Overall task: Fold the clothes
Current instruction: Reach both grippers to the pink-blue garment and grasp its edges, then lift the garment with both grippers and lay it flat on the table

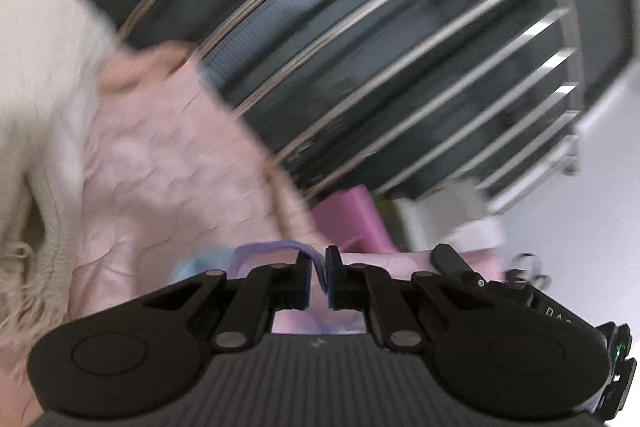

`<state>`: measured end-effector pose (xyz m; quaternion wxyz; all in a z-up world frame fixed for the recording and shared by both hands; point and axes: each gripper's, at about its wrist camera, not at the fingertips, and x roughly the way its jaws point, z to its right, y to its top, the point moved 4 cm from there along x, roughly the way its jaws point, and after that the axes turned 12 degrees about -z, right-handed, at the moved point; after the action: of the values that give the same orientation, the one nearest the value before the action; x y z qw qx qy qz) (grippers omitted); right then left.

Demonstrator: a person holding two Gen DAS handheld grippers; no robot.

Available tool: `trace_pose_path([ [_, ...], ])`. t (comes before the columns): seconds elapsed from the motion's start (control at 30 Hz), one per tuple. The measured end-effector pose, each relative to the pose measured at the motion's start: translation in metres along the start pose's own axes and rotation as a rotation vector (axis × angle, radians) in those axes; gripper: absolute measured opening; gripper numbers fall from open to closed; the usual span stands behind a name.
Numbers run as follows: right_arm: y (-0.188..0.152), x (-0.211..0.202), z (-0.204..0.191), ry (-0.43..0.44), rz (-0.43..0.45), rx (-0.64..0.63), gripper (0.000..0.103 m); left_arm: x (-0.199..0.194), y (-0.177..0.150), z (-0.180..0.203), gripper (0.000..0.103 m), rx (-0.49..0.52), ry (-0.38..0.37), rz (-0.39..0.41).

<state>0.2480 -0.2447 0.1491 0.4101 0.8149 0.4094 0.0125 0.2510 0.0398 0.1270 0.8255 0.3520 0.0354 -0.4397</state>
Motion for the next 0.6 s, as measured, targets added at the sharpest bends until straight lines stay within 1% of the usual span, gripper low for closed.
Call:
trace_pose_path([
  [0.07,-0.005,-0.038,-0.041,0.047,0.036,-0.063,0.001,-0.042,-0.011,0.032,0.010,0.045,-0.042,0.045],
  [0.13,-0.012,-0.078,-0.083,0.085,0.069,-0.119,0.001,-0.075,-0.024,0.061,0.009,0.096,-0.041,0.065],
  [0.17,-0.017,-0.094,-0.101,0.094,0.084,-0.151,0.001,-0.092,-0.032,0.076,0.007,0.128,-0.032,0.078],
  [0.2,-0.021,-0.110,-0.119,0.104,0.099,-0.183,0.001,-0.110,-0.040,0.091,0.004,0.171,-0.023,0.103],
  [0.23,-0.025,-0.126,-0.137,0.113,0.113,-0.215,0.001,-0.127,-0.046,0.106,0.002,0.212,-0.022,0.131],
  [0.37,-0.042,-0.191,-0.210,0.150,0.174,-0.343,0.001,-0.200,-0.062,0.162,0.002,0.318,-0.055,0.236],
  [0.47,-0.046,-0.231,-0.253,0.153,0.242,-0.419,0.001,-0.248,-0.068,0.205,0.002,0.418,-0.064,0.318],
  [0.53,-0.046,-0.253,-0.274,0.137,0.277,-0.452,0.001,-0.270,-0.073,0.230,0.002,0.484,-0.042,0.353],
  [0.6,-0.043,-0.261,-0.283,0.097,0.284,-0.471,0.001,-0.275,-0.078,0.246,0.002,0.549,0.024,0.363],
])
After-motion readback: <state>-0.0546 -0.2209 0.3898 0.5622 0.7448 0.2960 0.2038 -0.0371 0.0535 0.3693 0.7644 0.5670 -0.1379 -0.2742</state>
